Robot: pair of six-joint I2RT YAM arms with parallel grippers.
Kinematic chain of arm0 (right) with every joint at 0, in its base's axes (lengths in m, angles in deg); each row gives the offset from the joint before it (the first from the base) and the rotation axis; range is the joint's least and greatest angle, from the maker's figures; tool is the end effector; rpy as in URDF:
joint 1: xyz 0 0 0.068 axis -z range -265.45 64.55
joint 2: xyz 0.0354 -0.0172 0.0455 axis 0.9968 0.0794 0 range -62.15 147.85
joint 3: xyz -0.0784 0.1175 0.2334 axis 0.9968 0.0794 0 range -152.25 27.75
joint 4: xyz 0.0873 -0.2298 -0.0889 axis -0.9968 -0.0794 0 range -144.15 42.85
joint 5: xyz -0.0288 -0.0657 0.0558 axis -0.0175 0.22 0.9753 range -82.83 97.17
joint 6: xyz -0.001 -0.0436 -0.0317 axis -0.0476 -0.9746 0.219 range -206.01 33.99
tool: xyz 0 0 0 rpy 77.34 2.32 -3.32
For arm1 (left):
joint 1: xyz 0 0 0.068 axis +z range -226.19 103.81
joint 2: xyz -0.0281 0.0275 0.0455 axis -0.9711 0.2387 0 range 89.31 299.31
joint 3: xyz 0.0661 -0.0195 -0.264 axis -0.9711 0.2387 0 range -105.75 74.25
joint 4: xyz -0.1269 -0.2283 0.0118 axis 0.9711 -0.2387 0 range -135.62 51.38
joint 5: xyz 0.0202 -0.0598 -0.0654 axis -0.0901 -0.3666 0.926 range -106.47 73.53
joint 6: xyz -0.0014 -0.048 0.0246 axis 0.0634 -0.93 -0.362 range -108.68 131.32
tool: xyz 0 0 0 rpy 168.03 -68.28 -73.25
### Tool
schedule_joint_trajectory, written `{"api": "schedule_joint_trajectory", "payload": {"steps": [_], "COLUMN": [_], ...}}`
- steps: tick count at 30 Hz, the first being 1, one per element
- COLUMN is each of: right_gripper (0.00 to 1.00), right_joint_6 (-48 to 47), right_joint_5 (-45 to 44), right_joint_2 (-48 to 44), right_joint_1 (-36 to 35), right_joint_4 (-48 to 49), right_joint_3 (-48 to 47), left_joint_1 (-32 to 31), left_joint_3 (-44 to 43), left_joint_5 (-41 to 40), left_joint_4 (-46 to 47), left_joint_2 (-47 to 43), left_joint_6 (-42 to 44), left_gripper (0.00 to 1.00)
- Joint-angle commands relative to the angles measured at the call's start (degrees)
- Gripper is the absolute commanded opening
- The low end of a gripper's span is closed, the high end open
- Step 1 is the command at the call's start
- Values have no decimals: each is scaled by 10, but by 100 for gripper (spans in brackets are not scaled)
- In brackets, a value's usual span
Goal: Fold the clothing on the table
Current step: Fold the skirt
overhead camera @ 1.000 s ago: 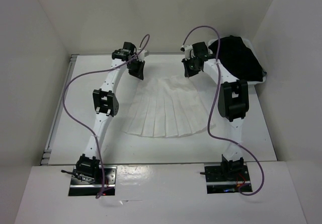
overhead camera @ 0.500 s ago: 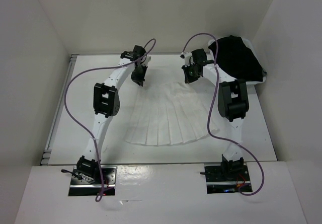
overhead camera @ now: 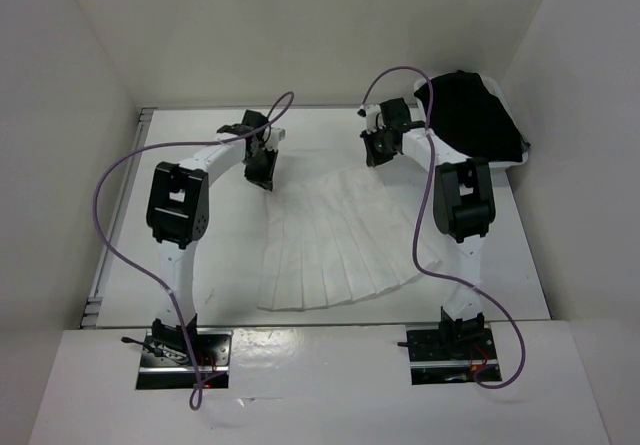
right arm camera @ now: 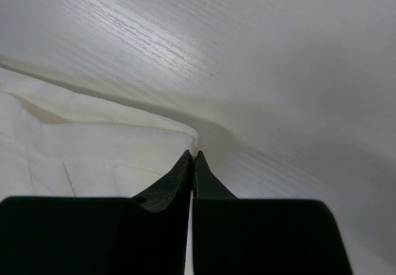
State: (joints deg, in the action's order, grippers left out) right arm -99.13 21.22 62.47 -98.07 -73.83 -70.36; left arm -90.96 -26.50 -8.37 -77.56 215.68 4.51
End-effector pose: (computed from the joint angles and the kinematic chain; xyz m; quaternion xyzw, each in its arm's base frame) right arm 0.4674 0.1135 0.1882 -0.2475 0.9094 0.1147 0.3139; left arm 0.4535 -0.1249 0.1755 0.0831 0.9696 -0.1088 0.2029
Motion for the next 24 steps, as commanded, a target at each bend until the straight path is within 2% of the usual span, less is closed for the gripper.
{"api": "schedule_joint_trajectory", "payload": {"steps": [1, 3, 10, 18, 24], "right_gripper": [0, 0, 0, 0, 0], "right_joint_6": [-7, -7, -1, 41, 61], "right_joint_5": [-30, -38, -83, -135, -126], "right_joint_2": [-53, -66, -79, -73, -68], "right_joint_1": [-5, -5, -5, -5, -5], "right_joint_4": [29, 29, 29, 41, 31], "right_joint_3": [-2, -9, -42, -88, -141], "left_joint_1": [1, 1, 24, 24, 18], "left_joint_3": [42, 71, 47, -59, -120], "left_joint_5": [37, 51, 59, 66, 71], "left_joint_4": [69, 83, 88, 84, 54], "left_joint_2": [-83, -124, -144, -104, -99], "left_joint_6": [48, 64, 102, 127, 132], "left_gripper": [1, 1, 1, 1, 1]}}
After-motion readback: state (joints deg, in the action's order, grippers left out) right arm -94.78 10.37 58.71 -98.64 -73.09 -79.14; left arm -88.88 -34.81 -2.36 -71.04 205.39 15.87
